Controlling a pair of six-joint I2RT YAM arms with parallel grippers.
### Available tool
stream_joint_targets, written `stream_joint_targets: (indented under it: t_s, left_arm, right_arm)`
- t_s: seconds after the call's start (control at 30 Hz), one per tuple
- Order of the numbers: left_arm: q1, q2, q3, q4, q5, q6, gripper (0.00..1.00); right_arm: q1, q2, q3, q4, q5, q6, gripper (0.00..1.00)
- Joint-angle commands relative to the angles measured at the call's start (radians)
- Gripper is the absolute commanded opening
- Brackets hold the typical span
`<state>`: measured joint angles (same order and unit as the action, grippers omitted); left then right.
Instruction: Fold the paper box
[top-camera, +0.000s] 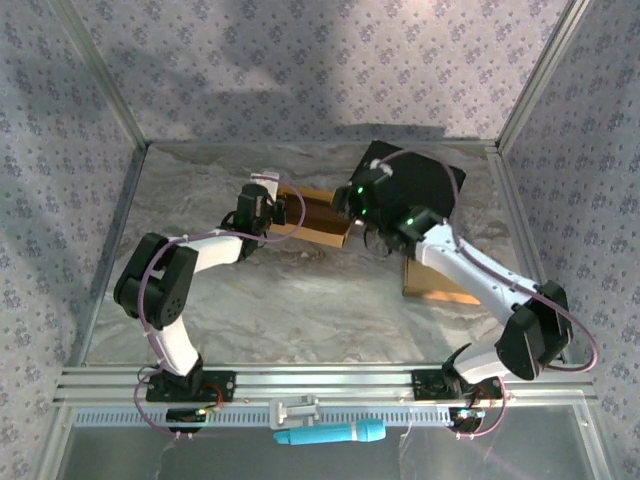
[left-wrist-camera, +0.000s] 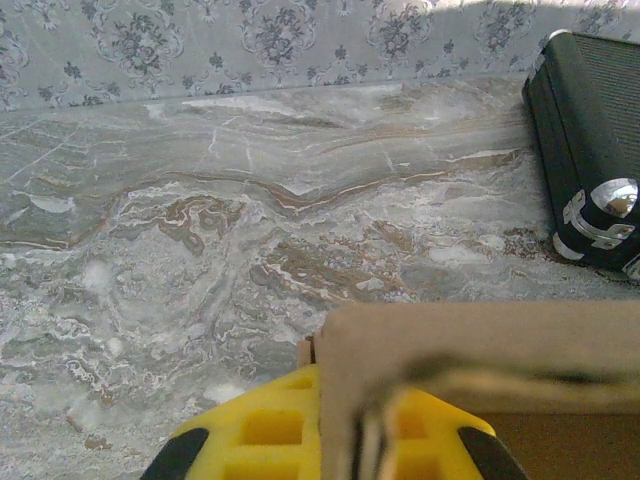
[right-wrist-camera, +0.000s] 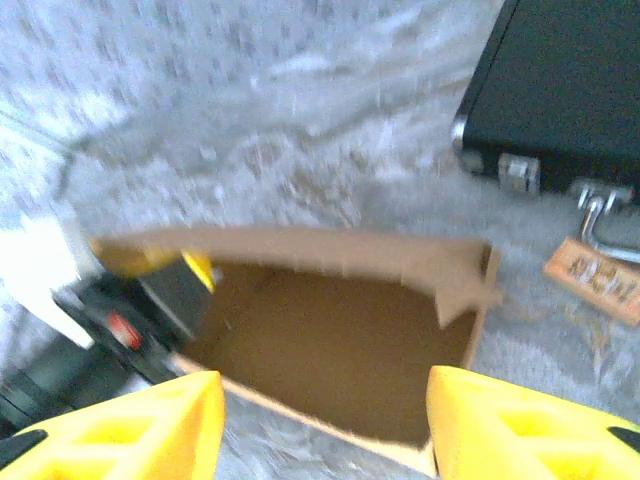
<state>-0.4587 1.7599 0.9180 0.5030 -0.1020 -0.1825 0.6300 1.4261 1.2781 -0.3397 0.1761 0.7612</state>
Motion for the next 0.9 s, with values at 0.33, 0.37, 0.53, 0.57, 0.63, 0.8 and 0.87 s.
stream_joint_targets:
  t_s: [0.33, 0.37, 0.53, 0.57, 0.63, 0.8, 0.87]
  left_arm:
    - [-0.012, -0.034, -0.062, -0.152, 0.069, 0.001, 0.01]
    - [-0.011, -0.041, -0.067, -0.157, 0.072, 0.001, 0.01]
    - [-0.012, -0.07, -0.085, -0.18, 0.083, -0.009, 0.02]
    - [-0.014, -0.074, -0.085, -0.185, 0.081, -0.013, 0.02]
    - [-0.016, -0.077, -0.085, -0.191, 0.085, -0.015, 0.02]
    - [-0.026, -0.079, -0.079, -0.204, 0.084, -0.018, 0.02]
    - [-0.03, -0.077, -0.077, -0.212, 0.08, -0.022, 0.02]
  right_arm:
    - [-0.349, 0.379, 0.492, -0.559, -0.488, 0.121, 0.53]
    - [-0.348, 0.42, 0.528, -0.575, -0.515, 0.12, 0.53]
    - [-0.318, 0.563, 0.614, -0.608, -0.601, 0.131, 0.53]
    - [-0.311, 0.583, 0.615, -0.608, -0.614, 0.137, 0.54]
    - [-0.303, 0.601, 0.602, -0.591, -0.628, 0.147, 0.54]
    - [-0.287, 0.629, 0.581, -0.567, -0.686, 0.179, 0.53]
    - [-0.275, 0.629, 0.573, -0.588, -0.689, 0.172, 0.52]
